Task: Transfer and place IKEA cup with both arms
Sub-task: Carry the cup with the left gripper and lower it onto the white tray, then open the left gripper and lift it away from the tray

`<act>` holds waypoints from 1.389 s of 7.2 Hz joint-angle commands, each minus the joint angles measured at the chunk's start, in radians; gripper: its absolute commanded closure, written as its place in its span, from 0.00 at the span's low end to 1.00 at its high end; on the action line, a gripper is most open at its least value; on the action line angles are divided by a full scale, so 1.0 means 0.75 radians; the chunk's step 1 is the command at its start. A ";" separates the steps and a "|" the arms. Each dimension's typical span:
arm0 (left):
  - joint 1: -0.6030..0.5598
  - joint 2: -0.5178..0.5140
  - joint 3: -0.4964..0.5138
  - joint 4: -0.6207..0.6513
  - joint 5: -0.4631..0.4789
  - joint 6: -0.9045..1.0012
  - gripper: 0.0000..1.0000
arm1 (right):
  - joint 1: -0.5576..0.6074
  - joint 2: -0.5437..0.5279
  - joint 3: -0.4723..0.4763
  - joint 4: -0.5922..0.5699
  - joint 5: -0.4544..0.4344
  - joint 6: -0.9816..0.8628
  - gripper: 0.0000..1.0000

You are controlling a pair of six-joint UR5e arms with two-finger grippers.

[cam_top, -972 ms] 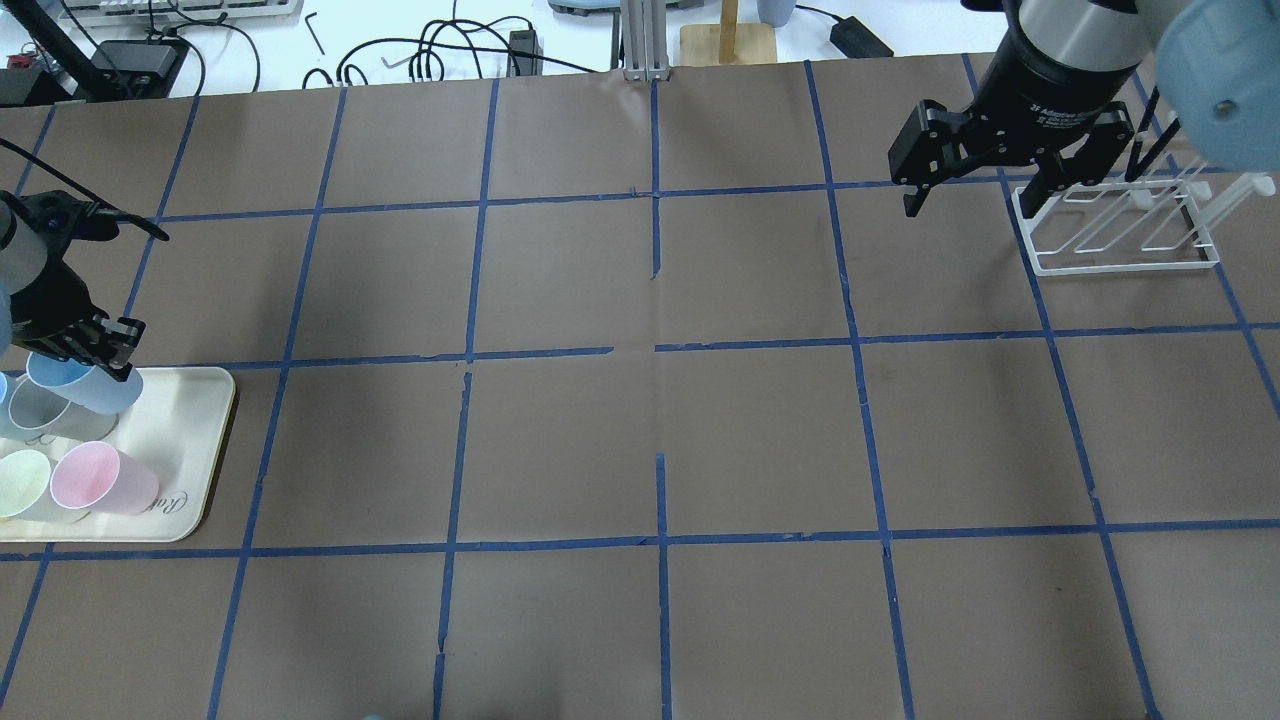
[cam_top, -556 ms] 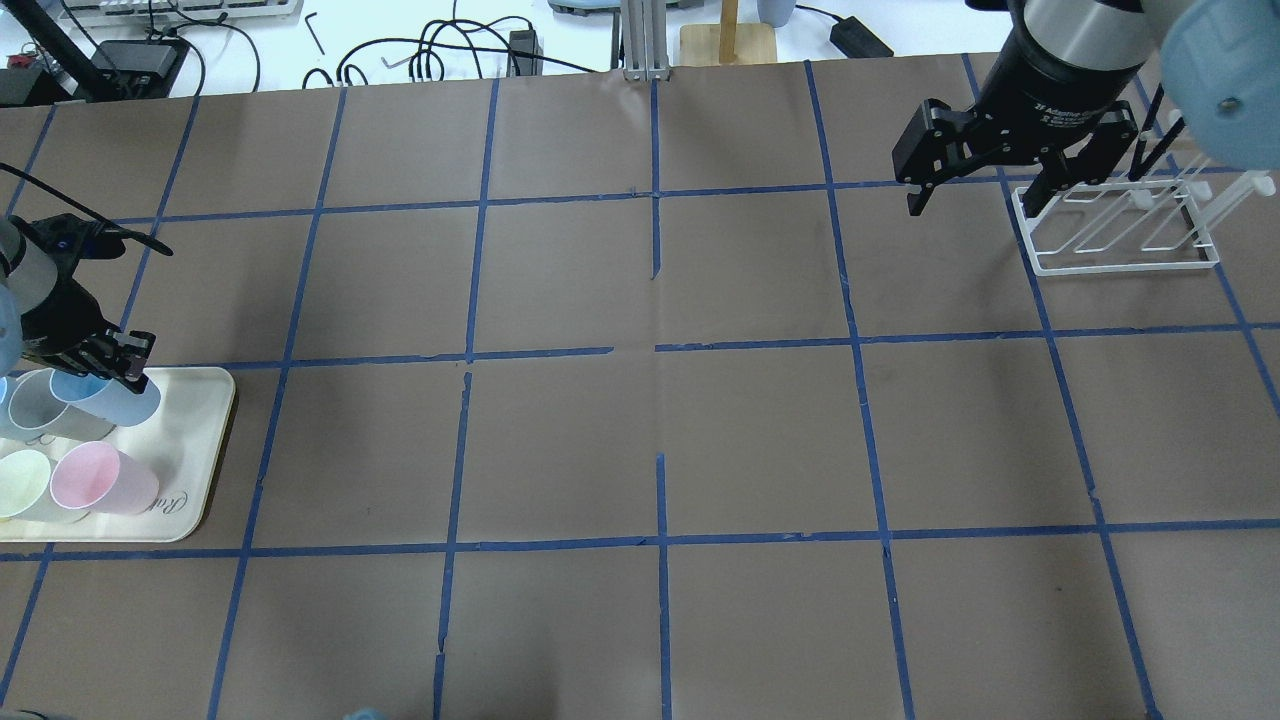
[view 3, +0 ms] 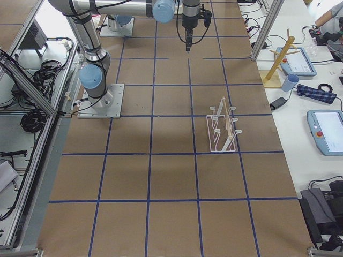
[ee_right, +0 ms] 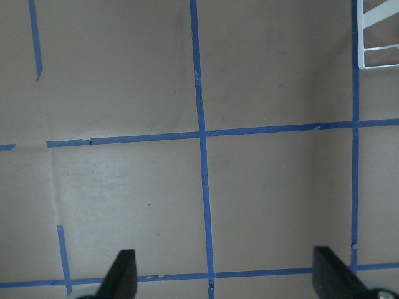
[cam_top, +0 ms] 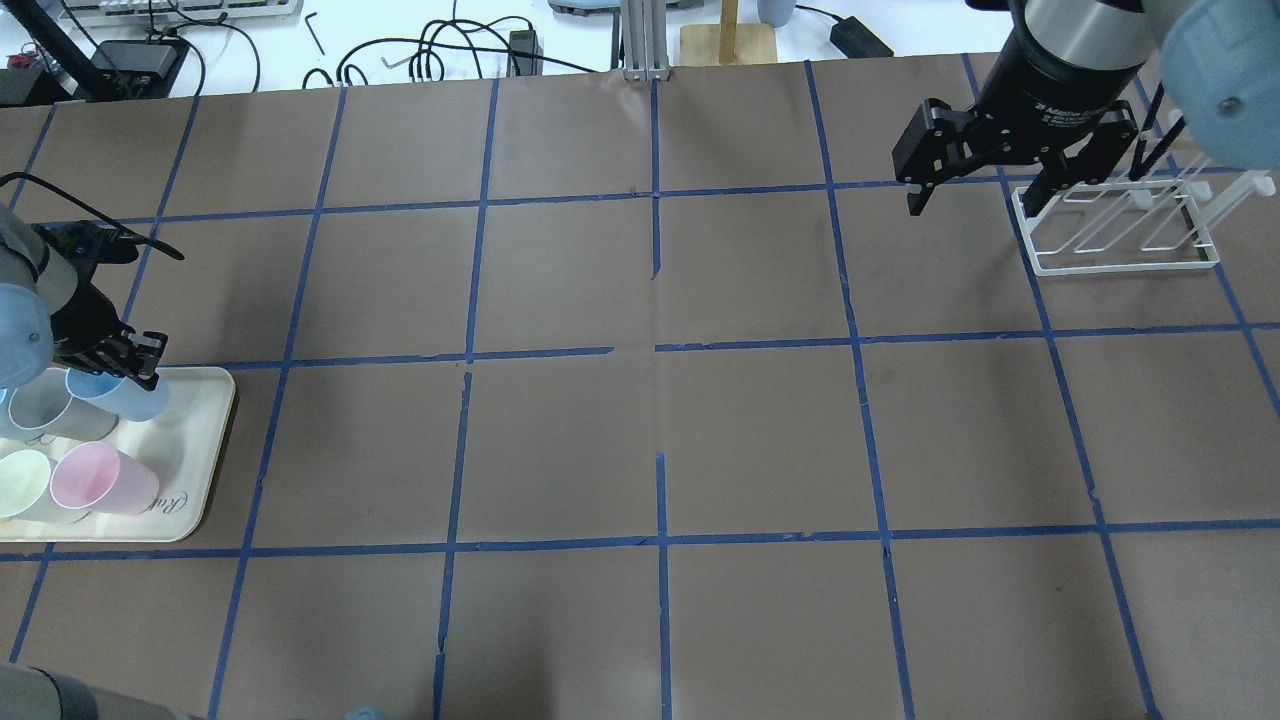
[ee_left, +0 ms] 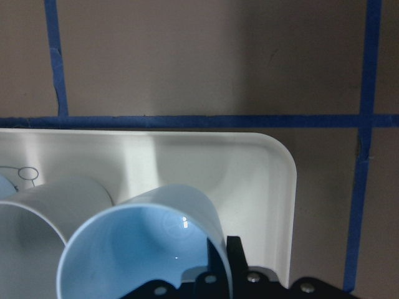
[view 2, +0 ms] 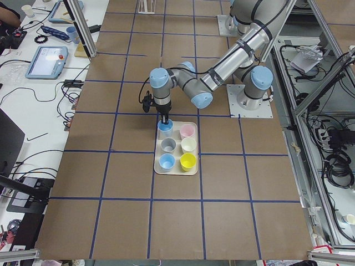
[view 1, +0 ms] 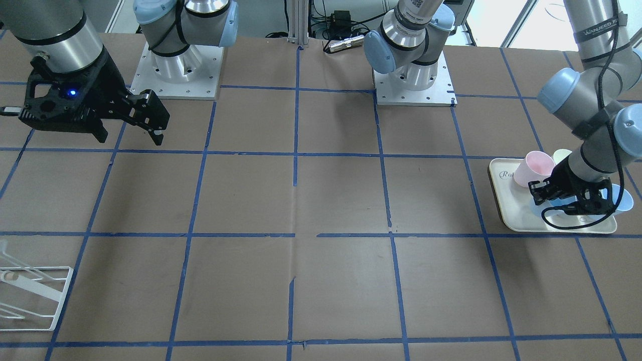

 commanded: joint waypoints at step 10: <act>-0.085 0.184 0.193 -0.469 0.039 -0.055 0.00 | 0.000 -0.004 -0.008 0.007 0.012 -0.001 0.00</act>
